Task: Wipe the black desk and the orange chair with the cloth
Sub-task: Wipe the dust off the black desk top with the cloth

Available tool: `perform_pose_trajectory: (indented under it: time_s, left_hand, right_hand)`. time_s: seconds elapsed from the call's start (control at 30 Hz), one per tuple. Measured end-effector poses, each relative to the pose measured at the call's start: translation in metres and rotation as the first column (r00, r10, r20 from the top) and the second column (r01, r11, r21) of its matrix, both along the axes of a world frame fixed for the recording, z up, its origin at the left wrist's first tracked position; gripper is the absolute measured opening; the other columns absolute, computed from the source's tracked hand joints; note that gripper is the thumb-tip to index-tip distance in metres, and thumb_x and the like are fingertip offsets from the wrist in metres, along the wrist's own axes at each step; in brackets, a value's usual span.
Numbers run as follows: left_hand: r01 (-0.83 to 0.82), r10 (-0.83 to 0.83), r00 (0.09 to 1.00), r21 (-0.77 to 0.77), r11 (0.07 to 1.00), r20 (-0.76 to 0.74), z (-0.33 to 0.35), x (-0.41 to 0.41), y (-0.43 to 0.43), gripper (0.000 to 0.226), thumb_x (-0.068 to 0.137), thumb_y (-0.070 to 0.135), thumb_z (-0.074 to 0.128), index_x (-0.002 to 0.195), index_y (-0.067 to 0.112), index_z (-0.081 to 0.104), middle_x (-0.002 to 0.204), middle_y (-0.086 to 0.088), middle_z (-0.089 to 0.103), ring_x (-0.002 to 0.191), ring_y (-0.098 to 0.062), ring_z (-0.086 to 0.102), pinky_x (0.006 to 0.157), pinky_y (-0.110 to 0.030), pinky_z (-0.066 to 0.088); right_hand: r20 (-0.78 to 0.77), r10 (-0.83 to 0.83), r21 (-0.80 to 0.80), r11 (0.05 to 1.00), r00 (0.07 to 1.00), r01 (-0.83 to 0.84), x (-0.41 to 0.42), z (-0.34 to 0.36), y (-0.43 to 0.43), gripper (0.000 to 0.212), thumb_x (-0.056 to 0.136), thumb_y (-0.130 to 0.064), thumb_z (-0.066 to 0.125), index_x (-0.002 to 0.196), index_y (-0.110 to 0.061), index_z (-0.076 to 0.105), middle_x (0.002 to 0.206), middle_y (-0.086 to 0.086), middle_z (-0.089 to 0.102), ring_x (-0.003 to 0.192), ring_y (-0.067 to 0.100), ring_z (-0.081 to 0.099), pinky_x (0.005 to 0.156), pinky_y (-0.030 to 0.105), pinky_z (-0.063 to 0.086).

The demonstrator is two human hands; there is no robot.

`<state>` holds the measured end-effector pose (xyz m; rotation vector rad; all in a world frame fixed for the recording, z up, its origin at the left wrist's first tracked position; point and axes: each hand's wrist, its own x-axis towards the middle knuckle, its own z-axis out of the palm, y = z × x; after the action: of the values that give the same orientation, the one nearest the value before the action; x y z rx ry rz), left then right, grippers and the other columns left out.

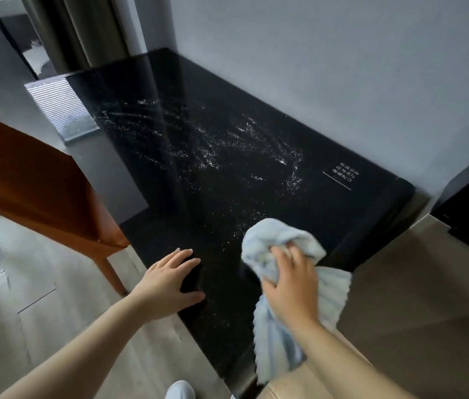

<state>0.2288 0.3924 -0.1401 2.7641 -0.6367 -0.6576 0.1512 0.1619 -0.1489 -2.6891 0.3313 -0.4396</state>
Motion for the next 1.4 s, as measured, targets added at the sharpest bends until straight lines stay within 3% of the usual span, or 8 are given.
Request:
perform_pose_trajectory:
  time_s: [0.13, 0.3, 0.57, 0.73, 0.97, 1.17, 1.33, 1.4]
  left_hand:
    - [-0.074, 0.109, 0.963, -0.145, 0.987, 0.246, 0.012, 0.021, 0.002, 0.065, 0.088, 0.041, 0.058, 0.145, 0.031, 0.027, 0.140, 0.003, 0.041, 0.125, -0.018, 0.042, 0.100, -0.031, 0.040]
    - [0.065, -0.062, 0.965, -0.005, 0.998, 0.257, 0.009, 0.049, 0.021, 0.066, 0.094, 0.048, 0.044, 0.150, 0.031, 0.011, 0.158, 0.001, 0.011, 0.145, -0.022, 0.007, 0.118, -0.039, 0.008]
    - [0.279, -0.286, 0.943, 0.064, 0.958, 0.170, -0.009, 0.066, 0.068, 0.063, 0.097, 0.052, 0.028, 0.150, 0.032, 0.001, 0.159, 0.003, -0.005, 0.145, -0.020, -0.012, 0.116, -0.035, -0.003]
    - [0.380, -0.384, 0.908, 0.058, 0.923, 0.169, -0.012, 0.077, 0.078, 0.063, 0.097, 0.054, 0.028, 0.150, 0.033, 0.000, 0.159, 0.004, -0.005, 0.145, -0.019, -0.011, 0.116, -0.033, -0.001]
    - [0.429, -0.415, 0.886, -0.025, 0.903, 0.209, -0.013, 0.083, 0.090, 0.058, 0.097, 0.044, 0.036, 0.149, 0.034, 0.013, 0.159, 0.008, 0.004, 0.146, -0.013, -0.004, 0.117, -0.030, 0.003]
    - [0.459, -0.444, 0.880, -0.068, 0.886, 0.168, -0.011, 0.089, 0.096, 0.055, 0.099, 0.040, 0.032, 0.149, 0.032, 0.011, 0.159, 0.006, 0.005, 0.146, -0.014, -0.004, 0.116, -0.030, 0.001]
    - [0.436, -0.416, 0.887, -0.066, 0.897, 0.202, -0.012, 0.086, 0.097, 0.052, 0.100, 0.039, 0.031, 0.149, 0.032, 0.015, 0.158, 0.006, 0.009, 0.146, -0.014, 0.000, 0.116, -0.029, 0.003]
    - [0.444, -0.425, 0.880, -0.049, 0.895, 0.210, -0.011, 0.087, 0.097, 0.052, 0.100, 0.038, 0.030, 0.149, 0.033, 0.014, 0.158, 0.007, 0.009, 0.146, -0.014, 0.001, 0.116, -0.029, 0.005]
  right_hand:
    - [0.124, 0.206, 0.336, 0.912, 0.971, -0.237, 0.000, 0.003, 0.022, 0.043, 0.074, -0.025, 0.067, 0.115, -0.021, 0.059, 0.119, -0.001, 0.055, 0.110, 0.020, 0.052, 0.089, 0.039, 0.047]
    - [-0.061, -0.476, -0.047, 0.879, 0.877, 0.474, 0.007, 0.007, -0.020, 0.047, 0.082, -0.029, 0.062, 0.126, -0.018, 0.050, 0.143, 0.005, 0.037, 0.119, 0.035, 0.041, 0.084, 0.046, 0.039]
    - [0.035, -0.131, -0.029, 0.991, 0.991, 0.132, -0.002, -0.002, 0.119, 0.061, 0.058, -0.018, 0.082, 0.113, -0.017, 0.057, 0.116, 0.012, 0.059, 0.098, 0.037, 0.059, 0.069, 0.047, 0.052]
    - [-0.033, -0.671, -0.059, 0.741, 0.741, 0.669, -0.020, 0.008, 0.109, 0.042, 0.073, -0.013, 0.071, 0.112, -0.006, 0.058, 0.124, 0.018, 0.053, 0.098, 0.043, 0.053, 0.068, 0.046, 0.045]
    - [0.088, -0.247, 0.159, 0.960, 0.965, 0.231, 0.017, 0.003, 0.216, 0.043, 0.070, -0.017, 0.070, 0.112, -0.011, 0.063, 0.110, 0.010, 0.061, 0.099, 0.032, 0.059, 0.075, 0.042, 0.051]
    - [-0.076, -0.741, -0.033, 0.670, 0.667, 0.742, -0.019, 0.008, 0.154, 0.042, 0.075, -0.018, 0.068, 0.115, -0.011, 0.057, 0.128, 0.012, 0.052, 0.111, 0.035, 0.049, 0.077, 0.042, 0.045]
    - [-0.024, -0.283, -0.089, 0.956, 0.959, 0.280, 0.003, -0.002, 0.215, 0.048, 0.055, -0.025, 0.077, 0.101, -0.016, 0.064, 0.104, 0.009, 0.062, 0.087, 0.036, 0.061, 0.057, 0.042, 0.050]
    - [-0.053, -0.255, -0.133, 0.960, 0.965, 0.246, 0.004, 0.003, 0.195, 0.051, 0.062, -0.029, 0.076, 0.110, -0.018, 0.062, 0.115, 0.007, 0.059, 0.098, 0.035, 0.059, 0.068, 0.045, 0.050]
